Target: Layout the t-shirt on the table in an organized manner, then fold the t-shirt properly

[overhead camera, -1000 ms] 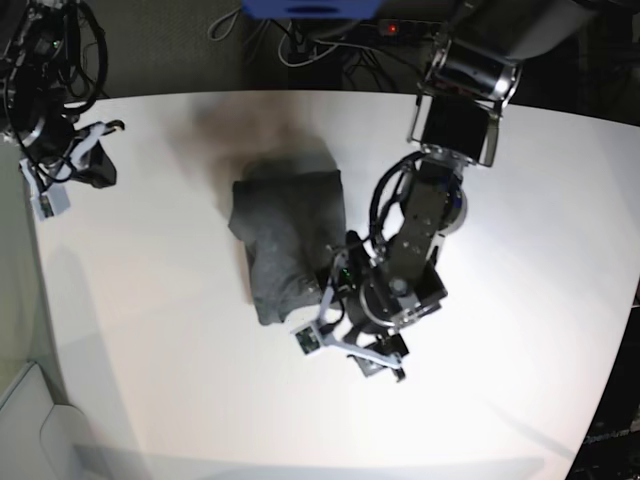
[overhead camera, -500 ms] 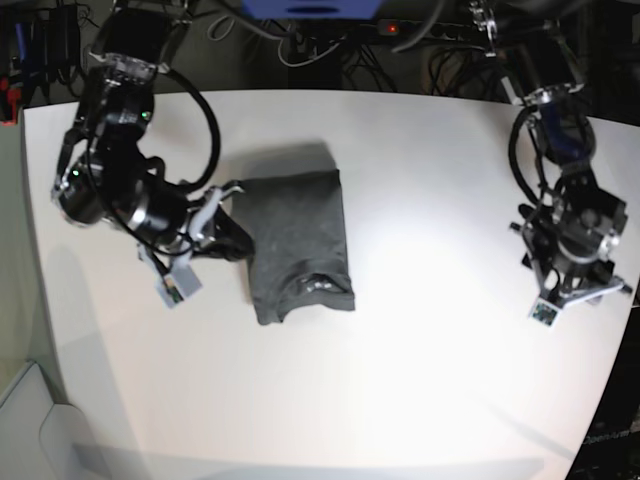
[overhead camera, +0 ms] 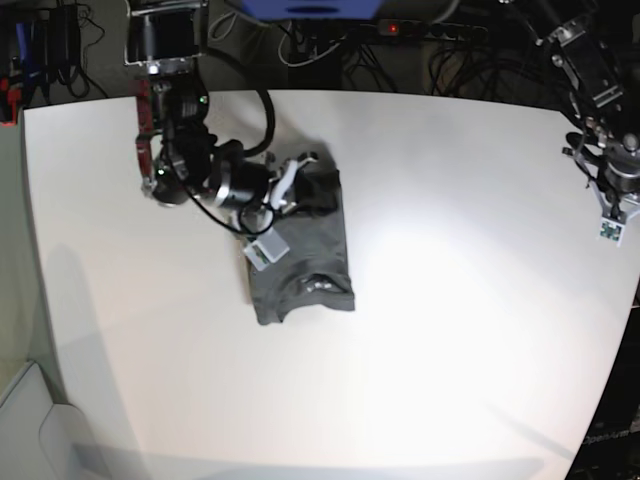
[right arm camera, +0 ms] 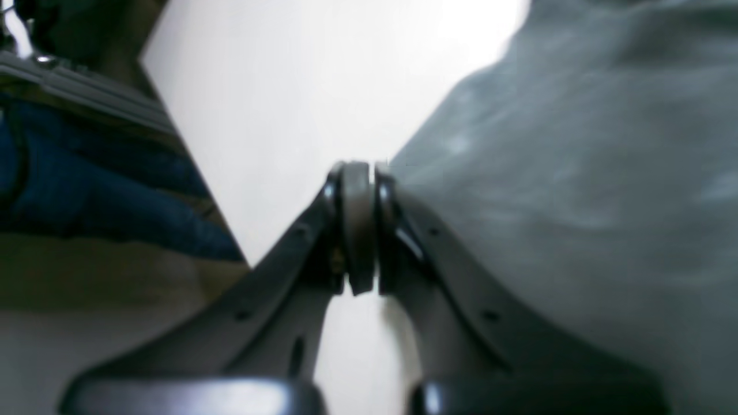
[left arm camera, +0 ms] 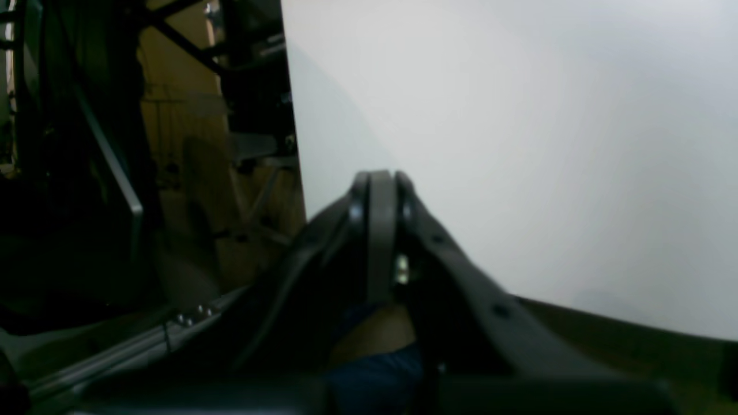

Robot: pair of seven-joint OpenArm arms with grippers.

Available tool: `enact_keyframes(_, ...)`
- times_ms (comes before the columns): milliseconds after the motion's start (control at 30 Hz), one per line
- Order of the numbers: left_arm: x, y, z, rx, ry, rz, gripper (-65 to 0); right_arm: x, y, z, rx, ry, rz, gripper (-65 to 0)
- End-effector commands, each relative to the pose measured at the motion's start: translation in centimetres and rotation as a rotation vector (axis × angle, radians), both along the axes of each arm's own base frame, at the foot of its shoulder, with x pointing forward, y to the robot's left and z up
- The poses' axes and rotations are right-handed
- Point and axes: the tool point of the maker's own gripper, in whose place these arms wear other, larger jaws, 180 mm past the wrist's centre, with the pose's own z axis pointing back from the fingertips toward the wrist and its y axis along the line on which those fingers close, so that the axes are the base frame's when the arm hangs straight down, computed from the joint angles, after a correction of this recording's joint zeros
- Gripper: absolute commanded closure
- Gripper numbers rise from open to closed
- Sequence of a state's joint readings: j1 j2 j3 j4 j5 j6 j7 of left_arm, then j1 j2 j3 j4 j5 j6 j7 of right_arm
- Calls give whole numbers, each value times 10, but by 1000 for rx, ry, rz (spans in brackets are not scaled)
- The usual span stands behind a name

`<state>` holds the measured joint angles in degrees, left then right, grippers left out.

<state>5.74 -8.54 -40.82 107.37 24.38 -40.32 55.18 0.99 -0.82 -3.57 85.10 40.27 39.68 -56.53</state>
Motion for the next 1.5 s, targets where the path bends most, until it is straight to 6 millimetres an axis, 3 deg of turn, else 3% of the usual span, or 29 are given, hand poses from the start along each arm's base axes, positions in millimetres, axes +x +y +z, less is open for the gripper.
enact_keyframes(0, 7, 4, 15, 29, -41, -5, 0, 8, -3, 7, 26, -33, -14, 0)
enact_keyframes(133, 6, 5, 14, 30, -39, -2, 0, 2, -9, -19, 26, 21, -24, 0)
enact_keyframes(533, 6, 7, 17, 40, -41, -5, 0, -4, -18, -57, 67, 128, -109, 0)
enact_keyframes(667, -1, 10, 15, 53, -17, -8, 0, 1, -16, -33, 70, 45, -92, 0)
enact_keyframes(833, 2, 4, 25, 45, -58, -22, 0, 6, -18, 27, 22, -151, -26, 0)
enact_keyframes(933, -6, -9, 26, 15, -73, -62, 0, -4, -23, 49, -15, -224, 0, 0)
enact_keyframes(1133, -44, -31, -6, -117, -7, -106, 0, -53, -48, 69, -88, -307, 34, 0)
enact_keyframes(1467, -121, -41, -29, -378, 15, -32, 0, -167, -84, 50, 1, -133, 9, 0)
